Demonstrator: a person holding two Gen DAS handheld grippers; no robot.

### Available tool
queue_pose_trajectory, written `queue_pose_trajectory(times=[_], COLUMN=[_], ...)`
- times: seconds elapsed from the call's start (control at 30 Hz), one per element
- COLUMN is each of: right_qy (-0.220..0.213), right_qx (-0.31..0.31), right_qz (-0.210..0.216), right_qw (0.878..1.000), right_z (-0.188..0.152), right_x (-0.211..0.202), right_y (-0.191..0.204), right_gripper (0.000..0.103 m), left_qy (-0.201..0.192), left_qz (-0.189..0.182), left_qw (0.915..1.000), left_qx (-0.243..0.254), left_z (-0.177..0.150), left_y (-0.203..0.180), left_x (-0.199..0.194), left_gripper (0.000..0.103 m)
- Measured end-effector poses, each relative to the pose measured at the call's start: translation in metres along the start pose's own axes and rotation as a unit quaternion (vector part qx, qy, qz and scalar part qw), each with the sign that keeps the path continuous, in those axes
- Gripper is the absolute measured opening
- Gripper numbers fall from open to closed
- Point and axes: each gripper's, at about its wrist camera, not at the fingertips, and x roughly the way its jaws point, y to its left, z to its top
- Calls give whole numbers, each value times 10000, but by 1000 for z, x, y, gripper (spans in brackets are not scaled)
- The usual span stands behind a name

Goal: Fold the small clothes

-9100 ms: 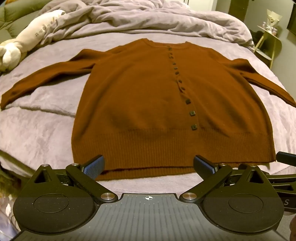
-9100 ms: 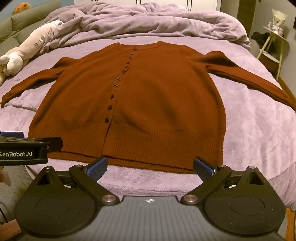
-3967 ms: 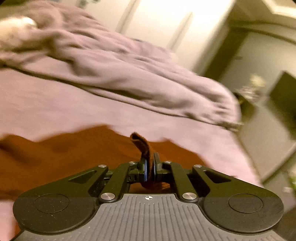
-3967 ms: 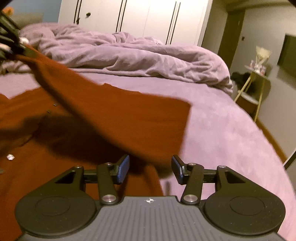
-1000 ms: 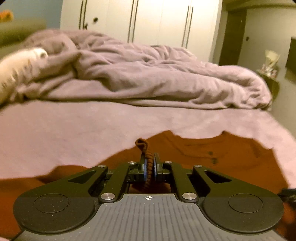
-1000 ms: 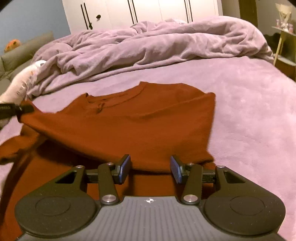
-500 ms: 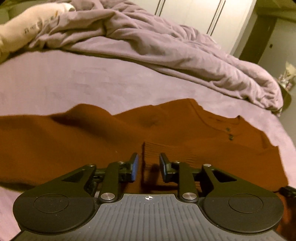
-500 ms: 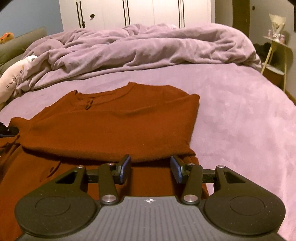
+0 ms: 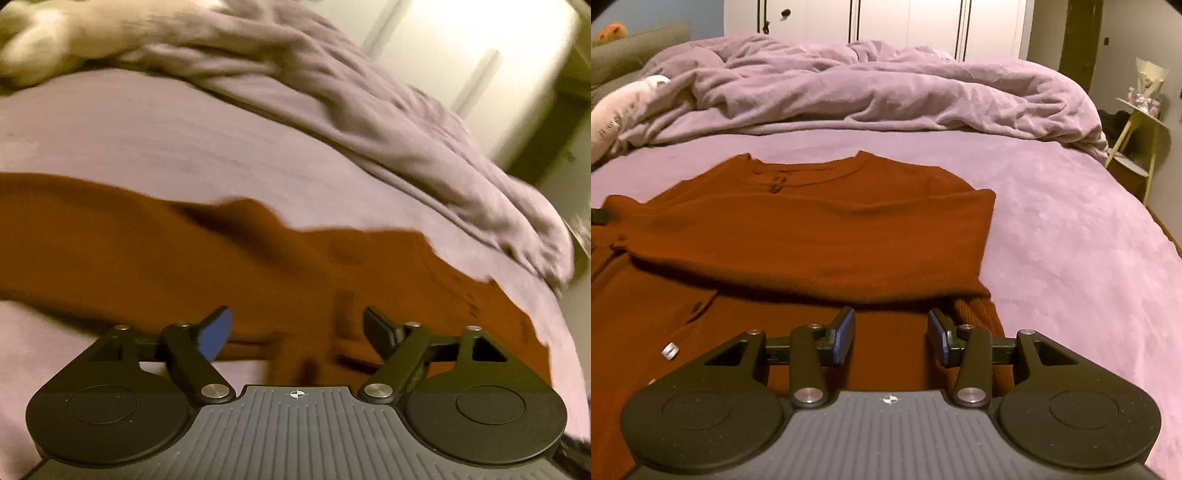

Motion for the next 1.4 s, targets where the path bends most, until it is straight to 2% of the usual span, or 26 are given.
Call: queue_pose_trajectory(times=[0.07,0.13,0.17,0.2,0.23,0.27,0.33,0.37,0.5,0.6,0.63,0.7,0.77,0.8,0.83,0.93,1.0,1.1,1.17,1.23,1.3,1.33,1.37,1.4], right_qy=[1,26,50,66,80,96,130,173,244,253,241,218,186,187,197,218,191,154,132,108,92,84,77,61], right_qx=[67,185,237,291,326,335,312,319,495,436,402,334,290,270,265,314,347,360,415,508,609,638,647,642], right_qz=[58,90,109,127,141,156,157,137,152,144,133,133,112,106,93,97,117,113,111,136,171,179,195,185], right_qw=[10000,9998,9996,9995,9993,9993,9993,9992,9984,9986,9988,9991,9993,9994,9994,9992,9991,9992,9990,9986,9980,9978,9977,9977], right_z=[-8,-16,-19,-23,-25,-27,-30,-30,-27,-23,-22,-20,-18,-17,-17,-16,-16,-16,-17,-18,-19,-18,-18,-18], right_x=[-11,-20,-24,-27,-30,-32,-33,-33,-35,-36,-37,-39,-41,-41,-41,-41,-42,-44,-46,-48,-51,-51,-53,-54], right_y=[0,-1,0,0,1,3,7,9,16,23,25,28,31,32,33,32,31,29,27,25,23,22,21,19], right_gripper=[44,45,45,45,45,45,46,46,46,46,46,47,47,47,47,47,47,47,47,47,47,47,47,47], left_qy=[-103,-141,-136,-168,-215,-270,-406,-502,-647,-903,-945,-1019,-1006,-1022,-1051,-1213,-1338,-1499,-1554,-1498,-1224,-1024,-778,-470], left_qz=[305,604,792,776,656,530,755,752,308,106,103,120,211,223,266,412,235,-389,-966,-1582,-1901,-1960,-2041,-2062], left_qw=[9988,9947,9901,9859,9816,9752,9620,9573,9387,9176,9141,9074,9067,9092,9165,9447,9630,9784,9811,9760,9726,9717,9700,9695], left_qx=[-358,-815,-1149,-1470,-1781,-2130,-2593,-2745,-3373,-3869,-3943,-4075,-4091,-4030,-3851,-3018,-2328,-1372,-624,-1,543,831,1063,1237], left_z=[1,1,2,2,3,3,5,6,7,8,9,11,14,14,17,33,50,68,73,66,46,31,17,-1], left_y=[37,76,101,122,139,157,182,192,226,244,249,255,257,259,257,228,191,120,56,-5,-62,-89,-109,-126], left_x=[-15,-27,-34,-40,-44,-48,-54,-56,-51,-48,-47,-45,-43,-46,-49,-58,-66,-77,-82,-79,-63,-50,-37,-22], left_gripper=[84,79,69,45,36,33,34,34,34,34,33,22,13,11,10,9,9,9,9,9,12,18,38,51])
